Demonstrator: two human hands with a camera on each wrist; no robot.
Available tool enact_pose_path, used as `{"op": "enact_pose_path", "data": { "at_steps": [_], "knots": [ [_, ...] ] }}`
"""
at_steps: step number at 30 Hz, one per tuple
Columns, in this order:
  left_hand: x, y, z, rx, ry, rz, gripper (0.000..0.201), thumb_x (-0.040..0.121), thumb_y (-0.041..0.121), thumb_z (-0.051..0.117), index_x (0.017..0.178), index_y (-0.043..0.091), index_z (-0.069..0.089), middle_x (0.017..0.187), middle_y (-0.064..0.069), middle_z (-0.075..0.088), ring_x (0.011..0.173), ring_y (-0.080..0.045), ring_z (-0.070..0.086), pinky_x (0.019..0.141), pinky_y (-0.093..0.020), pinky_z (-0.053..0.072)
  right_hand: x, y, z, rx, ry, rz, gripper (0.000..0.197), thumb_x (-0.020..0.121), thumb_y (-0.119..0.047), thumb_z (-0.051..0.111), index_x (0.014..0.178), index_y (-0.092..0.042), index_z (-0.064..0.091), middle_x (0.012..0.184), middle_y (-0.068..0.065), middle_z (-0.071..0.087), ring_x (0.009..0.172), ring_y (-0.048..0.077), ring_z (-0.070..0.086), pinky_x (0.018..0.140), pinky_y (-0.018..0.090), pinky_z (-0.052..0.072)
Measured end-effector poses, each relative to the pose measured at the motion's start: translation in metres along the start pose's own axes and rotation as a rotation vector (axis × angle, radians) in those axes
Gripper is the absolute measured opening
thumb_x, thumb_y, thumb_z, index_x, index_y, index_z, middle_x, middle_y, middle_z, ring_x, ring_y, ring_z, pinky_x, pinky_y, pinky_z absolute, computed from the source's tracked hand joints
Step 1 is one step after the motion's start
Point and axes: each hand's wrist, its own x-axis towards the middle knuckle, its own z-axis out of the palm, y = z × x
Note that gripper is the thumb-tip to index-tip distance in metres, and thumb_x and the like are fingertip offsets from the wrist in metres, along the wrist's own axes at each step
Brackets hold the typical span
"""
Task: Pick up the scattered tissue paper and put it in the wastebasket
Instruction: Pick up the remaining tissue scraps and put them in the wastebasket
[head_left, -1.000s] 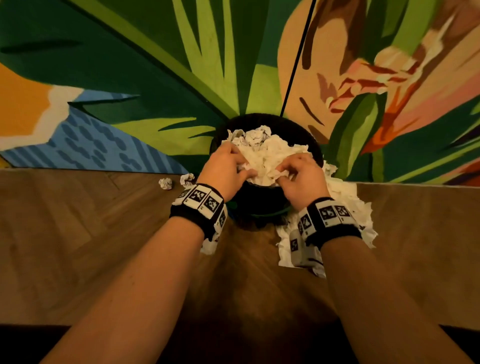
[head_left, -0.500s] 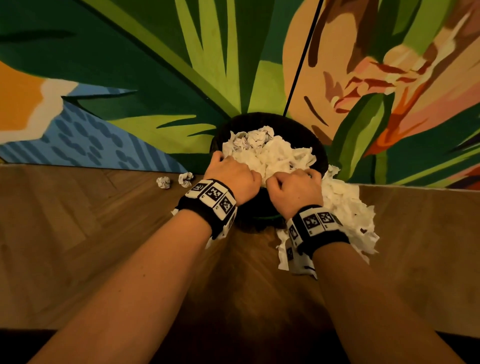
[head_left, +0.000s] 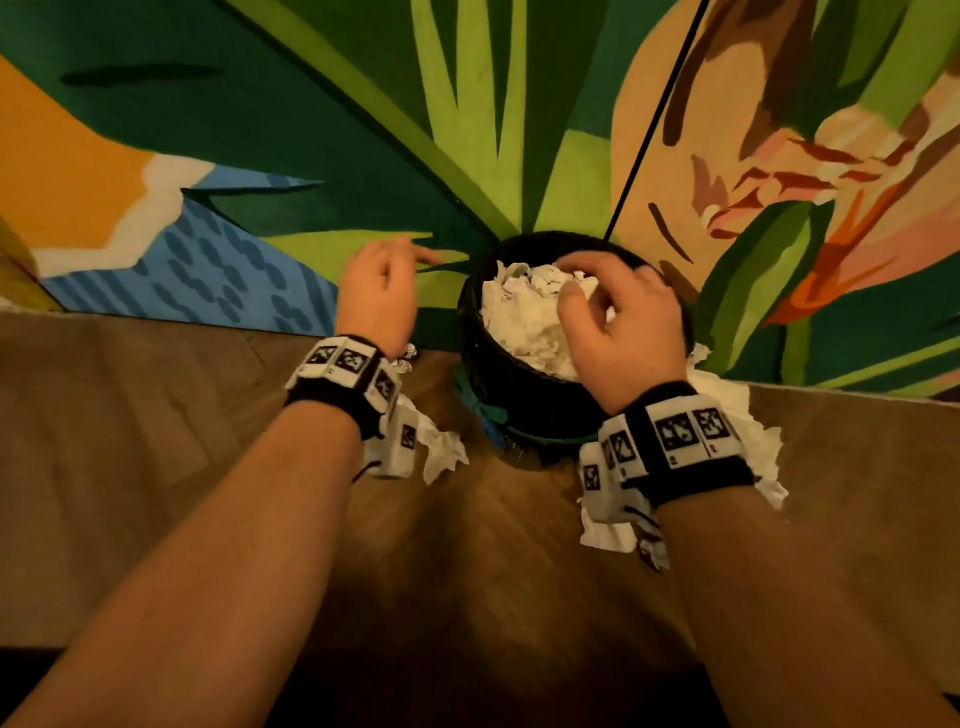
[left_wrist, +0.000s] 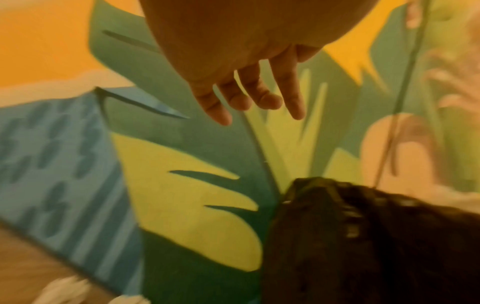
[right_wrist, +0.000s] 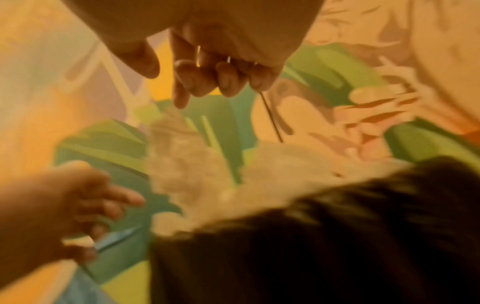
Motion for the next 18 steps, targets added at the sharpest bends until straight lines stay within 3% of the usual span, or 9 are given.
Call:
{"op": "enact_pose_path", "data": {
  "at_steps": [2,4,7,9,10,12,14,16,18],
  "knots": [
    [0.0,-0.028,-0.011,0.022,-0.007,-0.158,0.043,0.099,0.036,0.032,0.087,0.029,0.073,0.097,0.0,0.066,0.092,-0.016,0.059,0.084,-0.038,0.048,-0.001,-0.024,0.017,0.191,-0.049,-0.072,0.018,0.091,-0.032,0.051,0.096,-0.028,0.068,0.06,-0.006,0.052,0.063,0.009,0.05,0.058,0.027,0.041],
    [-0.01,-0.061,-0.014,0.13,-0.066,-0.272,0.037,0.101,0.032,0.037,0.095,0.024,0.072,0.102,-0.005,0.069,0.096,-0.023,0.062,0.078,-0.033,0.045,-0.011,-0.039,0.042,0.271,-0.188,-0.109,0.019,0.091,-0.031,0.051,0.085,-0.022,0.068,0.062,-0.007,0.058,0.059,0.009,0.054,0.055,0.029,0.046],
    [-0.038,-0.104,-0.008,0.313,-0.217,-0.437,0.024,0.098,0.02,0.051,0.114,0.014,0.068,0.116,-0.012,0.068,0.108,-0.03,0.061,0.089,-0.036,0.048,-0.039,-0.038,0.088,0.217,-0.484,-0.081,0.024,0.09,-0.036,0.049,0.075,-0.021,0.061,0.061,-0.006,0.055,0.06,0.012,0.055,0.057,0.035,0.049],
    [-0.056,-0.127,0.001,0.39,-0.414,-0.488,0.035,0.094,0.011,0.056,0.128,0.014,0.06,0.129,-0.014,0.06,0.117,-0.031,0.056,0.1,-0.039,0.045,-0.06,-0.024,0.12,0.14,-0.649,-0.048,0.023,0.089,-0.038,0.05,0.076,-0.023,0.062,0.064,-0.008,0.051,0.064,0.015,0.054,0.06,0.032,0.046],
    [-0.065,-0.136,0.005,0.432,-0.532,-0.498,0.043,0.094,0.011,0.057,0.136,0.014,0.054,0.138,-0.015,0.053,0.124,-0.032,0.051,0.105,-0.038,0.041,-0.069,-0.014,0.135,0.091,-0.723,-0.014,0.021,0.09,-0.037,0.051,0.081,-0.023,0.065,0.072,-0.009,0.053,0.071,0.016,0.056,0.064,0.031,0.045],
    [-0.078,-0.154,0.017,0.522,-0.704,-0.528,0.061,0.093,0.016,0.061,0.15,0.022,0.038,0.156,-0.014,0.029,0.139,-0.033,0.036,0.115,-0.038,0.031,-0.086,0.015,0.165,-0.038,-0.888,0.088,0.019,0.092,-0.034,0.052,0.102,-0.027,0.067,0.109,-0.007,0.056,0.098,0.019,0.057,0.081,0.033,0.048],
    [-0.088,-0.169,0.032,0.624,-0.789,-0.572,0.076,0.092,0.029,0.062,0.153,0.042,0.02,0.163,-0.005,0.006,0.146,-0.037,0.021,0.118,-0.049,0.025,-0.102,0.048,0.188,-0.127,-1.02,0.213,0.036,0.093,-0.03,0.052,0.129,-0.033,0.057,0.145,-0.008,0.036,0.125,0.02,0.045,0.102,0.037,0.044],
    [-0.093,-0.178,0.045,0.677,-0.877,-0.604,0.082,0.092,0.036,0.059,0.147,0.06,0.002,0.163,0.008,-0.013,0.147,-0.042,0.008,0.115,-0.063,0.022,-0.113,0.074,0.201,-0.131,-0.993,0.278,0.052,0.093,-0.026,0.053,0.143,-0.037,0.044,0.159,-0.007,0.017,0.137,0.022,0.03,0.111,0.039,0.037],
    [-0.095,-0.192,0.056,0.731,-0.975,-0.602,0.084,0.093,0.036,0.055,0.142,0.066,-0.007,0.16,0.011,-0.024,0.148,-0.042,-0.001,0.111,-0.068,0.019,-0.119,0.093,0.216,-0.206,-0.989,0.213,0.061,0.094,-0.025,0.054,0.15,-0.035,0.032,0.163,-0.004,0.009,0.138,0.023,0.01,0.114,0.044,0.029]
  ]
}}
